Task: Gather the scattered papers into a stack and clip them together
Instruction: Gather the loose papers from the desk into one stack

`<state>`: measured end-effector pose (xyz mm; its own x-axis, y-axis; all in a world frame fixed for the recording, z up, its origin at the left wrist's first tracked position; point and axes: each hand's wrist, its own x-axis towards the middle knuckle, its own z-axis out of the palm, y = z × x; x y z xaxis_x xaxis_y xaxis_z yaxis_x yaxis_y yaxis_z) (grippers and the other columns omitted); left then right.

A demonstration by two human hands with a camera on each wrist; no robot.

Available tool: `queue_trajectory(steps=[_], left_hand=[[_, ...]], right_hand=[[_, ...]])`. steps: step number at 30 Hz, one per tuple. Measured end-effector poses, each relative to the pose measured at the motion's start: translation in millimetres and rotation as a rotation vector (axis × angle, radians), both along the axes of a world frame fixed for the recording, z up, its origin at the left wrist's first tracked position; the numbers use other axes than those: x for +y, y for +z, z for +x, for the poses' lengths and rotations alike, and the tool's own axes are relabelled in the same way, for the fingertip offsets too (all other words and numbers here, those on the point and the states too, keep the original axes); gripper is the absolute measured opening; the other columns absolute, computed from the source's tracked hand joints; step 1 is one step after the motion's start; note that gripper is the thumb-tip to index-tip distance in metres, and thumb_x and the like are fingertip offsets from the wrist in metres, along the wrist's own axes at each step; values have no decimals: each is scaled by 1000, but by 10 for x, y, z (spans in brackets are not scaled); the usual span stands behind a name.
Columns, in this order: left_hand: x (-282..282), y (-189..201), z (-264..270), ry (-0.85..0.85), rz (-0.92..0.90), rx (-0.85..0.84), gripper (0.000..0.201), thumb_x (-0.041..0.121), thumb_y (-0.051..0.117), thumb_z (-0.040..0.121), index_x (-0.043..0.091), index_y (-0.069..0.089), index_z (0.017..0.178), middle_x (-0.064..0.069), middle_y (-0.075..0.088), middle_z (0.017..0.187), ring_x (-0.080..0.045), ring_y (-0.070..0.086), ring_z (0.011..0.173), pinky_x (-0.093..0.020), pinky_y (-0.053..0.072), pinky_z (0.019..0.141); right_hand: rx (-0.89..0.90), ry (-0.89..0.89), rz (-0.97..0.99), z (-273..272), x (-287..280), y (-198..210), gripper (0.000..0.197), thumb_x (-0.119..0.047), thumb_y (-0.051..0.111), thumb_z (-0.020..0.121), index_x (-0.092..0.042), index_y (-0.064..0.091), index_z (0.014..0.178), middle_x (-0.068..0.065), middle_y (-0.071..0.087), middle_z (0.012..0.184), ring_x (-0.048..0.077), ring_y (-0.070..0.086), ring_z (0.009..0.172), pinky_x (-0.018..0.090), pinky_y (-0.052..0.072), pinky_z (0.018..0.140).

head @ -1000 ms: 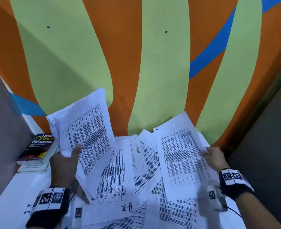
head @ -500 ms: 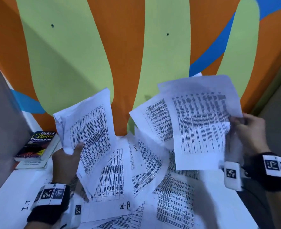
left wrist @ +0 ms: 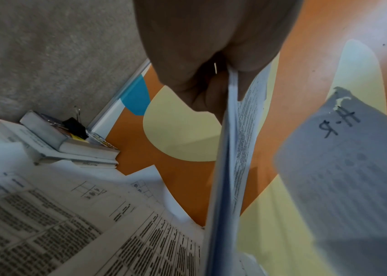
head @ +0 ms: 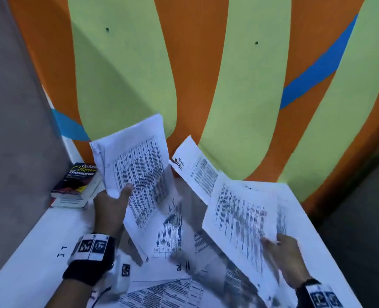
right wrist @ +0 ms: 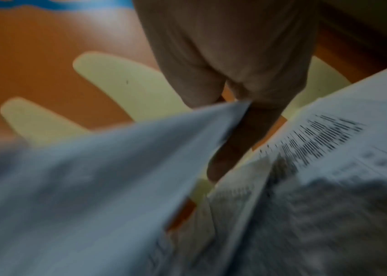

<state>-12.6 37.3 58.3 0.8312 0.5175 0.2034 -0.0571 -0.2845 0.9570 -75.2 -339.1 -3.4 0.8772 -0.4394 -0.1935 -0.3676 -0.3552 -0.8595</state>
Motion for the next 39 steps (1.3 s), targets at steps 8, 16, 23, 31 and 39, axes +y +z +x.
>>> queue_trajectory(steps=[8, 16, 23, 31, 39], left_hand=[[91, -102, 2, 22, 44, 24, 35, 21, 72, 82, 6, 45, 64, -12, 46, 59, -17, 39, 58, -27, 30, 51], [203, -65, -33, 27, 4, 7, 38, 16, 69, 83, -5, 50, 57, -18, 53, 57, -21, 46, 55, -29, 37, 53], [307, -67, -102, 97, 55, 25, 47, 22, 69, 84, -1, 45, 51, -16, 50, 48, -23, 41, 52, -29, 33, 49], [406, -67, -161, 188, 21, 66, 38, 21, 69, 85, 3, 47, 59, -2, 36, 47, -16, 33, 50, -28, 26, 53], [420, -163, -64, 164, 91, 87, 38, 27, 67, 85, -6, 51, 74, -4, 38, 48, -23, 42, 61, -32, 31, 60]], right_hand=[[42, 169, -507, 71, -330, 185, 29, 1, 68, 75, -8, 45, 59, 8, 52, 55, 27, 52, 55, 31, 36, 52], [1, 555, -517, 1036, -479, 842, 9, -9, 69, 84, -7, 69, 93, 4, 68, 88, 21, 63, 82, 31, 46, 66], [243, 785, -703, 1622, 344, 55, 5, -16, 66, 82, -12, 65, 80, 11, 65, 93, 20, 56, 83, 26, 41, 72], [272, 742, -716, 1601, 350, -352, 22, -24, 71, 80, -17, 51, 76, 2, 58, 83, 23, 59, 87, 28, 47, 73], [455, 508, -825, 1338, 675, -597, 87, -56, 77, 59, -6, 41, 121, 14, 57, 115, 31, 59, 107, 38, 50, 88]])
